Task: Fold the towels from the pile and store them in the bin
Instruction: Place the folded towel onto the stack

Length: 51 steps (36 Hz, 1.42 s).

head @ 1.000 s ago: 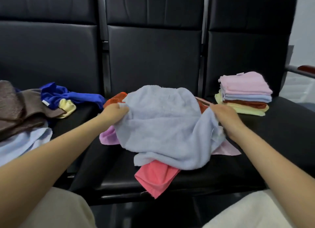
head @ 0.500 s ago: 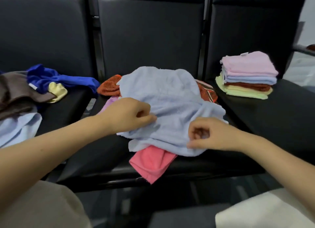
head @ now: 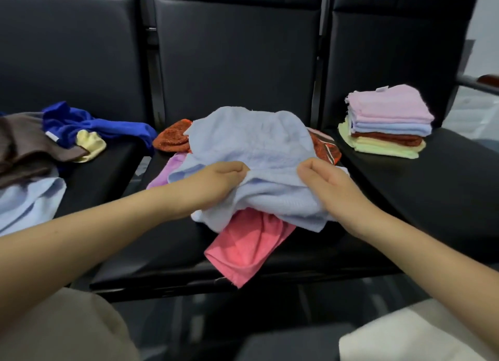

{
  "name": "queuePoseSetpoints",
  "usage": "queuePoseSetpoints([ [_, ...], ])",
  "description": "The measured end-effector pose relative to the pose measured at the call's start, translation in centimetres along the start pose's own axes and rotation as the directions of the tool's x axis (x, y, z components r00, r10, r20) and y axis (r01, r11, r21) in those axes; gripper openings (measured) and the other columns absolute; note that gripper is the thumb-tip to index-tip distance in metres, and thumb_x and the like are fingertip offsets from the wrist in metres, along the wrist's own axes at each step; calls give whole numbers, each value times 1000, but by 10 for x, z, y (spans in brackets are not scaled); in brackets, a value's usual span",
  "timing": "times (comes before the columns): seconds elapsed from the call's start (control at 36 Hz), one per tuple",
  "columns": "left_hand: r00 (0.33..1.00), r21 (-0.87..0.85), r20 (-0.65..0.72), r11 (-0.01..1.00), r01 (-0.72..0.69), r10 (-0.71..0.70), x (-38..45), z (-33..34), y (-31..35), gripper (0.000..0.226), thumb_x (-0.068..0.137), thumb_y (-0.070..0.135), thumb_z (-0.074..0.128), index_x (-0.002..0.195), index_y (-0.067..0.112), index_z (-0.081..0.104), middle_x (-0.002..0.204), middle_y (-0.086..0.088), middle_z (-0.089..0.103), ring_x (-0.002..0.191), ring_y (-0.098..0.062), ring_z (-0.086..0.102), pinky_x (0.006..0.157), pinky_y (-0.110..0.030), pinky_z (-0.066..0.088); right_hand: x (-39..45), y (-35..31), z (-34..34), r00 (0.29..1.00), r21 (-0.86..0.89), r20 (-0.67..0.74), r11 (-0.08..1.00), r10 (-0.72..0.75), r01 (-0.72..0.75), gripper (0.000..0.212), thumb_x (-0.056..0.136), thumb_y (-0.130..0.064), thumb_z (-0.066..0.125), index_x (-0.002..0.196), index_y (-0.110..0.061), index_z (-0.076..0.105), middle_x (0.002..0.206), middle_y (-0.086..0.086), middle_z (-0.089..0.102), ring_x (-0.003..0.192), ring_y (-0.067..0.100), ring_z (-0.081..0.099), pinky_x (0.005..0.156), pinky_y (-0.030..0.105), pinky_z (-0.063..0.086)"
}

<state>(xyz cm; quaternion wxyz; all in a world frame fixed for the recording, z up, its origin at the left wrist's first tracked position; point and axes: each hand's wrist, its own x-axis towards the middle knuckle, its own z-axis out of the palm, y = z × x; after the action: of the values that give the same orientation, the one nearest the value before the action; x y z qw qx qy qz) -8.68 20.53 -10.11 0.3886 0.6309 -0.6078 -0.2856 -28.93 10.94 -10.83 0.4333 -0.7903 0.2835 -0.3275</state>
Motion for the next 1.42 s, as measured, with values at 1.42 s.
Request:
queuePoseSetpoints([
  [1.42, 799, -477, -260, 792, 382, -542, 60, -80, -88, 37, 90, 40, 64, 123, 23, 64, 122, 2, 64, 109, -20, 59, 101, -38, 45, 121, 57, -12, 953, -74, -220, 971, 207, -228, 23, 93, -28, 61, 83, -8, 67, 126, 1, 64, 112, 23, 60, 93, 36, 46],
])
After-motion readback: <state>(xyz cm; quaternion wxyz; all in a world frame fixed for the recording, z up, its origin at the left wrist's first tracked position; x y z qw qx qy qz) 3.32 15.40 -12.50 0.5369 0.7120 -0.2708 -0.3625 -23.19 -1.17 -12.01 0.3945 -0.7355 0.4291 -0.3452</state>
